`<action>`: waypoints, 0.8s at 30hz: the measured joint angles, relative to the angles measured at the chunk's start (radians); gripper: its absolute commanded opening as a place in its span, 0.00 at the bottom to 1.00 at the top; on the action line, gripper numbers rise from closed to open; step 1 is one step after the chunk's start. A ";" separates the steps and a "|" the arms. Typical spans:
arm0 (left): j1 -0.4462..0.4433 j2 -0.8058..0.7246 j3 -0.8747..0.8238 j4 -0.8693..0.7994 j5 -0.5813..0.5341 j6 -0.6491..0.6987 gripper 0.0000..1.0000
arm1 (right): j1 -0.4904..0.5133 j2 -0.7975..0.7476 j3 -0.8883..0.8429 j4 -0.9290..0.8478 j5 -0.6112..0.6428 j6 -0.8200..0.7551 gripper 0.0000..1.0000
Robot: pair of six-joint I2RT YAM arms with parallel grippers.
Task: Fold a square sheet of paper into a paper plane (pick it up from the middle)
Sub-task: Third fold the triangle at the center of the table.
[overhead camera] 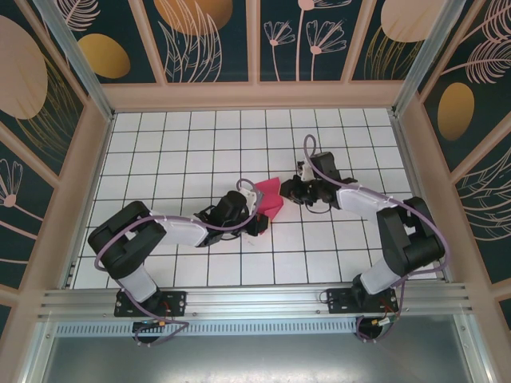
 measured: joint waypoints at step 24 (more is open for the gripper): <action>0.036 0.013 0.005 -0.045 -0.007 0.016 0.00 | 0.089 0.372 0.344 -0.237 0.175 -0.230 0.15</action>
